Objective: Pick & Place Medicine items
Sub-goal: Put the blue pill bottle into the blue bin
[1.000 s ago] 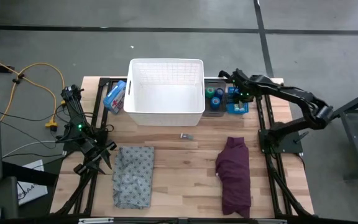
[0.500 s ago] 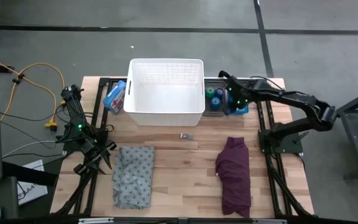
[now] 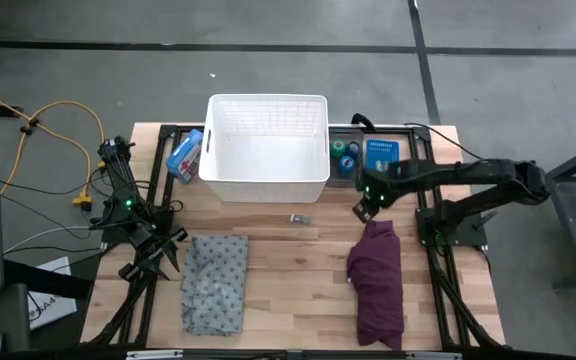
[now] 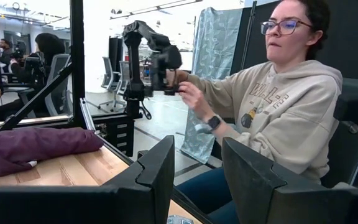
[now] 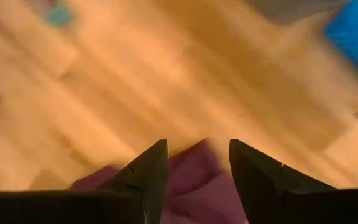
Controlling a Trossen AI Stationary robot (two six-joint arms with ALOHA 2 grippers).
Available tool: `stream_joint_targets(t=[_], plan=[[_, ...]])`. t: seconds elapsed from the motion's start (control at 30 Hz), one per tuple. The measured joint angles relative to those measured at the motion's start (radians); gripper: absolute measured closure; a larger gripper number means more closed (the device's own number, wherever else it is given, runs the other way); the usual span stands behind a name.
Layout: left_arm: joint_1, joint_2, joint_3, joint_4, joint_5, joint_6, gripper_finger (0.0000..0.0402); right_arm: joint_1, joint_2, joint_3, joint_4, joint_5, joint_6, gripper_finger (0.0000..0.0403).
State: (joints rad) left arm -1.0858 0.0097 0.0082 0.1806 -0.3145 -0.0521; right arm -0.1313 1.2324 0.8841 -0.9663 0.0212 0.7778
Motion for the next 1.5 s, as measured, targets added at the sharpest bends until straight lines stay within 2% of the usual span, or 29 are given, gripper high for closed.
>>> stream_joint_targets(t=[0.33, 0.57, 0.73, 0.9, 1.17, 1.33, 1.5], plan=[[0.0, 0.0, 0.0, 0.0, 0.0, 0.0, 0.0274, 0.311, 0.001, 0.0, 0.176, 0.009, 0.127, 0.0243], [0.0, 0.0, 0.0, 0.0, 0.0, 0.0, 0.0274, 0.44, 0.002, 0.0, 0.28, 0.109, 0.111, 0.0243], [0.0, 0.0, 0.0, 0.0, 0.0, 0.0, 0.0274, 0.48, 0.022, 0.0, 0.307, 0.165, 0.049, 0.0243], [0.0, 0.0, 0.0, 0.0, 0.0, 0.0, 0.0274, 0.505, 0.12, 0.0, 0.336, 0.29, -0.039, 0.0243], [0.0, 0.0, 0.0, 0.0, 0.0, 0.0, 0.0274, 0.505, 0.301, -0.001, 0.602, 0.424, -0.194, 0.0243], [0.0, 0.0, 0.0, 0.0, 0.0, 0.0, 0.0274, 0.497, 0.39, -0.001, 0.76, 0.559, -0.208, 0.0243], [0.0, 0.0, 0.0, 0.0, 0.0, 0.0, 0.0274, 0.462, 0.485, -0.001, 0.92, 0.58, -0.257, 0.0243]])
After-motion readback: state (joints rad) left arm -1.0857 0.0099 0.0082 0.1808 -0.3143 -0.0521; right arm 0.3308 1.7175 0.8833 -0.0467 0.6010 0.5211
